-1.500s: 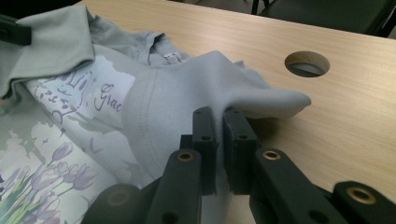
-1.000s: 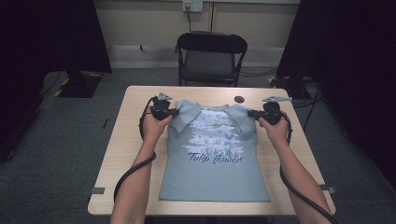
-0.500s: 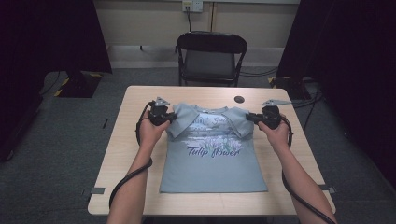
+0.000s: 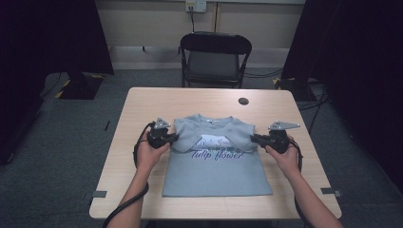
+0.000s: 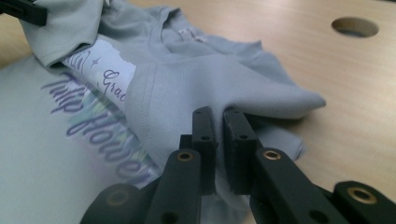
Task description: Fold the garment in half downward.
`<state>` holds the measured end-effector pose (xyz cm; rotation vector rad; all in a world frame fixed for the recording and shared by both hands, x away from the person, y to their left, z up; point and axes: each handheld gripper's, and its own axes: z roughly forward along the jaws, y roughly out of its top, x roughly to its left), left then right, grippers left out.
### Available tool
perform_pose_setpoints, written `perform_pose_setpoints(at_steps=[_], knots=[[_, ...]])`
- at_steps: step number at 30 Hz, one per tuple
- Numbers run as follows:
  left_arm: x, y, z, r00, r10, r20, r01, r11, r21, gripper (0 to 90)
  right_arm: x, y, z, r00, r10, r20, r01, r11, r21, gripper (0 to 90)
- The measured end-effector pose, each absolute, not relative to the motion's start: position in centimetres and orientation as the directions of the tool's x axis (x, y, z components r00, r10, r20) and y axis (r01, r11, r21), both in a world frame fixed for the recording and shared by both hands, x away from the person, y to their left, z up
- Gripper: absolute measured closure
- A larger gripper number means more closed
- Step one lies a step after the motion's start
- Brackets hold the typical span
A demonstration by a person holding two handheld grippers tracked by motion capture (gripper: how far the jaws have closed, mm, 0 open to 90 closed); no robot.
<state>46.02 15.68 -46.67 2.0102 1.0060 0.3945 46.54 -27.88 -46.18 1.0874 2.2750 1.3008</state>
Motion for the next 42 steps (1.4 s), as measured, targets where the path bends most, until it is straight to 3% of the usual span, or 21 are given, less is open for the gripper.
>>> perform_pose_setpoints(at_steps=[6,11,30,33,37,42], knots=[[44.4,15.6,-48.1,0.629,0.769,-0.11,0.543,-0.335,0.77,86.3,44.5,-27.9,-47.6,-0.671,0.737,0.078,0.471,0.343,0.813,83.9],[43.8,15.1,-48.4,0.646,0.761,-0.066,0.534,-0.388,0.751,86.2,43.7,-27.8,-48.1,-0.67,0.74,0.052,0.481,0.379,0.79,83.8],[43.6,14.7,-49.0,0.627,0.776,-0.063,0.542,-0.376,0.752,83.8,44.1,-27.4,-49.2,-0.658,0.753,0.036,0.503,0.403,0.764,81.9],[43.5,14.6,-48.8,0.632,0.768,-0.106,0.554,-0.352,0.754,70.3,44.0,-27.5,-49.2,-0.659,0.75,0.05,0.505,0.393,0.768,77.0],[43.3,14.4,-48.1,0.619,0.778,-0.109,0.551,-0.331,0.766,41.0,43.8,-27.8,-49.0,-0.648,0.756,0.091,0.528,0.359,0.77,52.8],[43.7,14.6,-46.9,0.612,0.788,-0.065,0.527,-0.345,0.776,26.9,44.1,-27.9,-48.0,-0.635,0.767,0.09,0.524,0.342,0.78,35.8]])
